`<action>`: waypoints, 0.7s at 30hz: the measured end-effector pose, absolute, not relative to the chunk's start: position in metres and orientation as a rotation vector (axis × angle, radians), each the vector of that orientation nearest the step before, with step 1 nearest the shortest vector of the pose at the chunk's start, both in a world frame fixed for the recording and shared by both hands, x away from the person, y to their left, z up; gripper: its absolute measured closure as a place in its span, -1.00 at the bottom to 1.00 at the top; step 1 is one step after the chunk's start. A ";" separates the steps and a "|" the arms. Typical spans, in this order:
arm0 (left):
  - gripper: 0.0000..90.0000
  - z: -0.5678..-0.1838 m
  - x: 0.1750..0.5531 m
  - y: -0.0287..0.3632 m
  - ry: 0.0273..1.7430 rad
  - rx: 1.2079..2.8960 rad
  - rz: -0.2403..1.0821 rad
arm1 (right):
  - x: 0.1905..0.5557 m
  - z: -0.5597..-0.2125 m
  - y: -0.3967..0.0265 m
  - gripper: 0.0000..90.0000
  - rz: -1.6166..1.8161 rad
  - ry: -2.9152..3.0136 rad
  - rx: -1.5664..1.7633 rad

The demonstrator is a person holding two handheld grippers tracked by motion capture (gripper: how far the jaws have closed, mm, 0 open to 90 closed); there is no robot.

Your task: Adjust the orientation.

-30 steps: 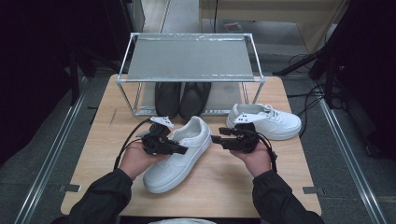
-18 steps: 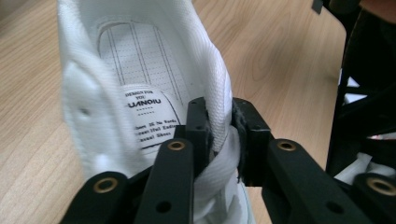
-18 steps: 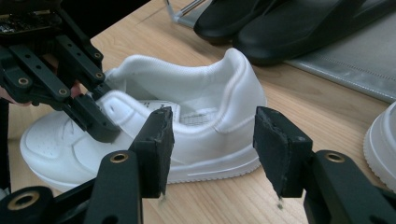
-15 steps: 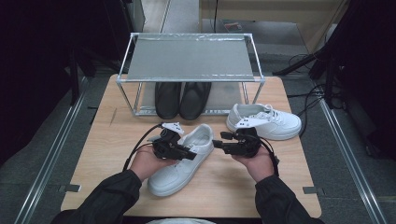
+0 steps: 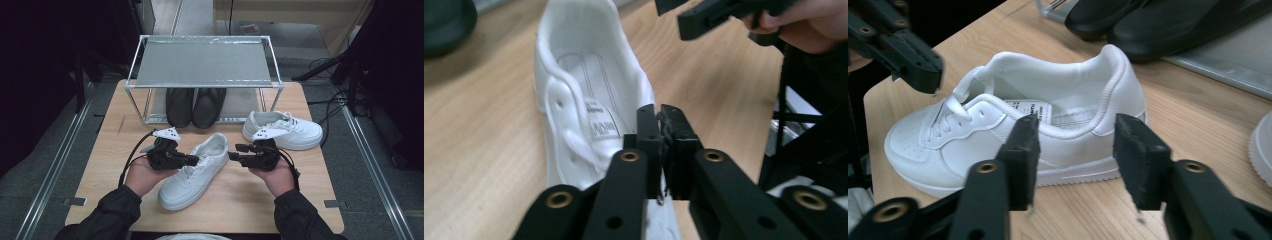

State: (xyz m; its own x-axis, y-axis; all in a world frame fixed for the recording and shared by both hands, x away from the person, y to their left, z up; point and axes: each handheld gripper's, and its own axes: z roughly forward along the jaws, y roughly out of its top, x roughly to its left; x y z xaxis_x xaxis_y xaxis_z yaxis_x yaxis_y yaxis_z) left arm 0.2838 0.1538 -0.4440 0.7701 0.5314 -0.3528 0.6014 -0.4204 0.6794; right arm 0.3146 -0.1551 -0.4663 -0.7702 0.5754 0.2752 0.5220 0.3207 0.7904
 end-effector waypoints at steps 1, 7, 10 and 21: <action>0.99 -0.445 0.280 0.155 0.847 2.112 -0.095 | 0.315 -0.467 -0.154 0.39 1.467 2.516 1.037; 1.00 -0.451 0.262 0.160 0.896 2.089 -0.048 | 0.319 -0.465 -0.145 0.89 1.466 2.584 1.009; 1.00 -0.457 0.252 0.159 0.908 2.100 -0.052 | 0.323 -0.464 -0.140 1.00 1.471 2.589 1.004; 1.00 -0.489 0.240 0.145 0.944 2.148 -0.087 | 0.338 -0.474 -0.108 1.00 1.387 2.695 0.917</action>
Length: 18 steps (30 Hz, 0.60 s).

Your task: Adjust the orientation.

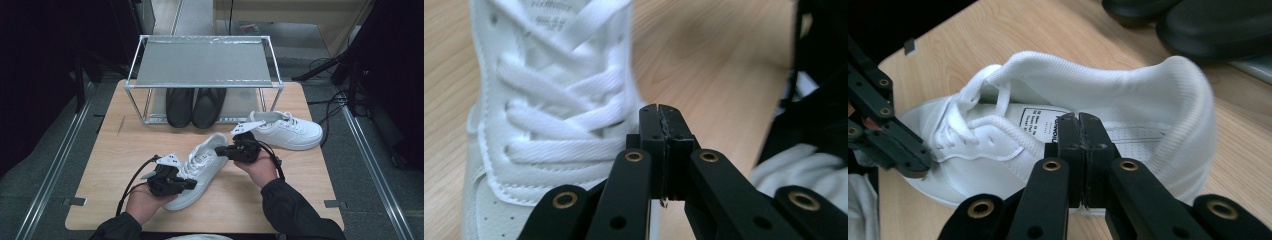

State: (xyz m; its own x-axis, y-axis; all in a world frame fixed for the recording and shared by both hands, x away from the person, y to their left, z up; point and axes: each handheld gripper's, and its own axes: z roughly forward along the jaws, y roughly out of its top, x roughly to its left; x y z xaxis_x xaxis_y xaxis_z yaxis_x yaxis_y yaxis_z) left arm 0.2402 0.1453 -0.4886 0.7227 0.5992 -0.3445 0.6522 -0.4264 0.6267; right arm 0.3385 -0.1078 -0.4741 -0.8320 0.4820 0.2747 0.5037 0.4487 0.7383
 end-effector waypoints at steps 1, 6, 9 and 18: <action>1.00 -0.490 0.241 0.146 0.949 2.138 -0.100 | 0.339 -0.475 -0.106 1.00 -1.360 -2.665 -0.894; 1.00 -0.490 0.242 0.146 0.945 2.146 -0.090 | 0.340 -0.476 -0.104 1.00 -1.342 -2.677 -0.887; 1.00 -0.490 0.244 0.149 0.956 2.153 -0.084 | 0.338 -0.476 -0.105 1.00 -1.335 -2.688 -0.880; 1.00 -0.491 0.257 0.169 1.024 2.113 -0.080 | 0.328 -0.475 -0.108 1.00 -1.284 -2.667 -0.884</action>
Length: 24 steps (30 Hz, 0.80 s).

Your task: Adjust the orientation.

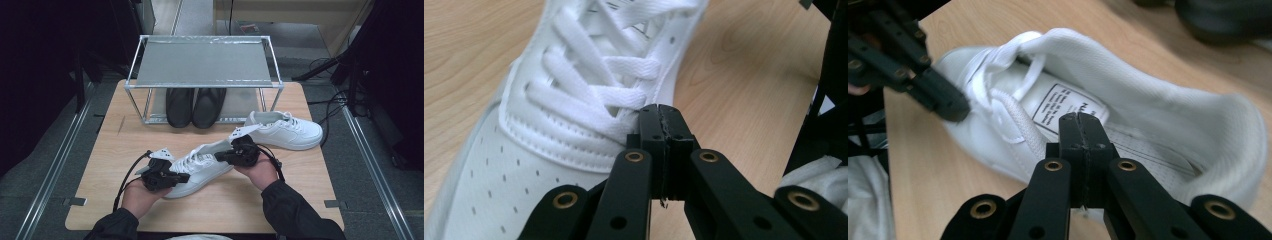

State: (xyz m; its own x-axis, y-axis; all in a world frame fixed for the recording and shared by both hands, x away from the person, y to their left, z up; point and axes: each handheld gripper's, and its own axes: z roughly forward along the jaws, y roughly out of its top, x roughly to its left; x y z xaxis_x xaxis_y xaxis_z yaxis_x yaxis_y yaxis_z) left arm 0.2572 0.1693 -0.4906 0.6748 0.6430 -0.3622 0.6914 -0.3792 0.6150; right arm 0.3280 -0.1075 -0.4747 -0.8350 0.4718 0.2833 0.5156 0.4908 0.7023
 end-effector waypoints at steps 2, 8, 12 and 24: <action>1.00 -0.491 0.261 0.173 1.032 2.106 -0.080 | 0.326 -0.474 -0.108 1.00 -1.271 -2.663 -0.882; 1.00 -0.491 0.270 0.181 1.054 2.096 -0.058 | 0.320 -0.474 -0.103 1.00 -1.263 -2.669 -0.861; 1.00 -0.490 0.274 0.184 1.062 2.100 -0.044 | 0.315 -0.474 -0.101 1.00 -1.258 -2.682 -0.835; 1.00 -0.490 0.289 0.191 1.071 2.102 -0.057 | 0.304 -0.472 -0.093 1.00 -1.231 -2.688 -0.780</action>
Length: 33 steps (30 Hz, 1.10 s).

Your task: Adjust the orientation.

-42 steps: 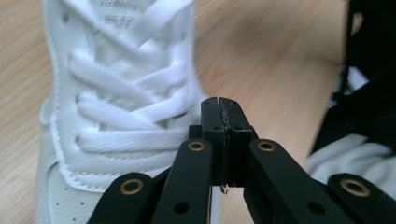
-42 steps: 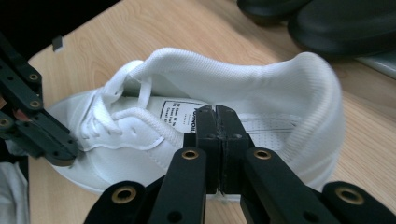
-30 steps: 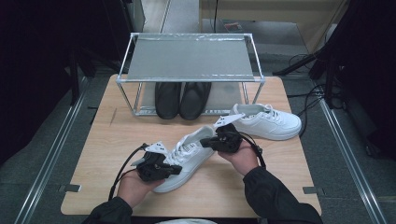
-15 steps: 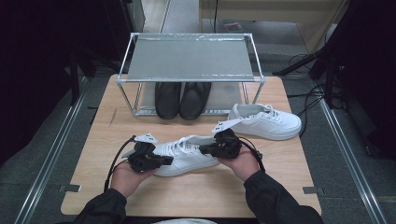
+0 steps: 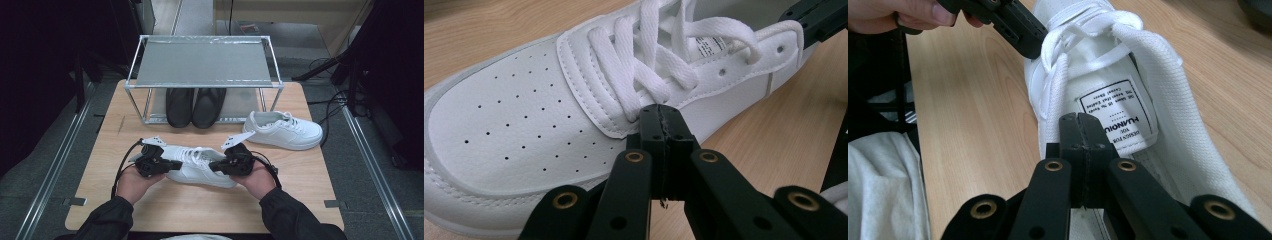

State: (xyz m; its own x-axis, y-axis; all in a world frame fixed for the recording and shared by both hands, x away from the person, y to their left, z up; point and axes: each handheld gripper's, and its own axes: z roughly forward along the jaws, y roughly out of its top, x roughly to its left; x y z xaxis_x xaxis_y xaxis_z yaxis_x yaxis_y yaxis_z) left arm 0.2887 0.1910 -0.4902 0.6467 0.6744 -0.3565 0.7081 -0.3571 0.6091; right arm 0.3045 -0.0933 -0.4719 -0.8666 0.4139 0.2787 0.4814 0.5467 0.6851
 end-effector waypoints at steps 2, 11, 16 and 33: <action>1.00 -0.490 0.290 0.191 1.071 2.103 -0.058 | 0.305 -0.471 -0.095 1.00 -1.227 -2.681 -0.775; 1.00 -0.490 0.295 0.192 1.059 2.114 -0.019 | 0.300 -0.471 -0.090 1.00 -1.224 -2.672 -0.771; 1.00 -0.490 0.299 0.192 1.058 2.105 0.022 | 0.296 -0.471 -0.086 1.00 -1.229 -2.647 -0.795; 1.00 -0.490 0.275 0.193 1.079 2.057 -0.033 | 0.325 -0.459 -0.127 1.00 -1.351 -2.664 -0.920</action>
State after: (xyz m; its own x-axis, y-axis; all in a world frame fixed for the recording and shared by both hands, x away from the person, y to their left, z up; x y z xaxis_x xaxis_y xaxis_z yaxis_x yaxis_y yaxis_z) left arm 0.2745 0.1928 -0.4897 0.6365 0.6818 -0.3606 0.7027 -0.3198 0.6355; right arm 0.3250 -0.1272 -0.4588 -0.8267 0.4944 0.2685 0.5088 0.4532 0.7319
